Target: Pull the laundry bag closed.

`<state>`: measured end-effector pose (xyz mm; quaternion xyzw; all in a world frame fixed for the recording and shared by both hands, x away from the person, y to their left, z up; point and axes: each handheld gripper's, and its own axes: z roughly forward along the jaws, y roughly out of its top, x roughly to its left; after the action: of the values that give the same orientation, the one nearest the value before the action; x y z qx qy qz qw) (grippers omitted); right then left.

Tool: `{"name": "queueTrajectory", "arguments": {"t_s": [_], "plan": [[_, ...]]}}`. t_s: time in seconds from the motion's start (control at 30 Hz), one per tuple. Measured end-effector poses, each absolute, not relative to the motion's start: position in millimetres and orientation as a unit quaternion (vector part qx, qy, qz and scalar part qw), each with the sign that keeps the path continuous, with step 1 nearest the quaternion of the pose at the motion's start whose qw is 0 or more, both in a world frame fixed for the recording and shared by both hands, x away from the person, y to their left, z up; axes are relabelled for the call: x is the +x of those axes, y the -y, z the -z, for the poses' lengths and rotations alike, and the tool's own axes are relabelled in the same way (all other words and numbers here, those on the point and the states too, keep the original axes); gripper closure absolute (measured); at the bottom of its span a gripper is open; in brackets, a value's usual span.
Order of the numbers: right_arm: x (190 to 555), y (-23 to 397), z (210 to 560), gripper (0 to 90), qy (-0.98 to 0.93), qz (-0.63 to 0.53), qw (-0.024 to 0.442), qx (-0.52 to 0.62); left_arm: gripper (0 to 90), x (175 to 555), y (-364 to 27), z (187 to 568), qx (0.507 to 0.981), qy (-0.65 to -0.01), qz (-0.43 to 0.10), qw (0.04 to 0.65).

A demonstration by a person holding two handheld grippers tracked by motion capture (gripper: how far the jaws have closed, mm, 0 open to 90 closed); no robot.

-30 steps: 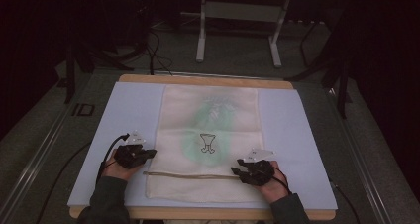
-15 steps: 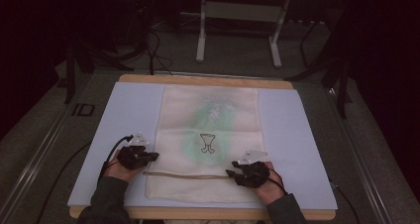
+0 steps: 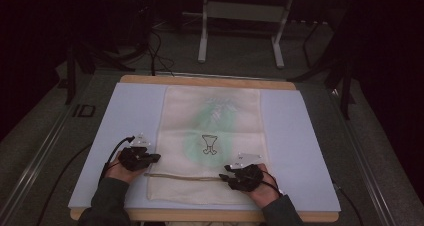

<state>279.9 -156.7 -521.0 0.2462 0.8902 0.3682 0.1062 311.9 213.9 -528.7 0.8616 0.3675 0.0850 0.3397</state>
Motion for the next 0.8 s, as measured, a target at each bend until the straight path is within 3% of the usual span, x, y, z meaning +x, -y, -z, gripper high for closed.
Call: {"name": "queueTrajectory", "arguments": {"t_s": [0.3, 0.8], "plan": [[279, 140, 514, 72.3, -0.897, -0.374, 0.1, 0.214, 89.5, 312, -215, 529, 0.862, -0.367, -0.082, 0.341], [280, 111, 512, 74.7, -0.902, -0.38, 0.086, 0.185, 89.5, 313, -216, 529, 0.862, -0.365, -0.078, 0.343]]}}
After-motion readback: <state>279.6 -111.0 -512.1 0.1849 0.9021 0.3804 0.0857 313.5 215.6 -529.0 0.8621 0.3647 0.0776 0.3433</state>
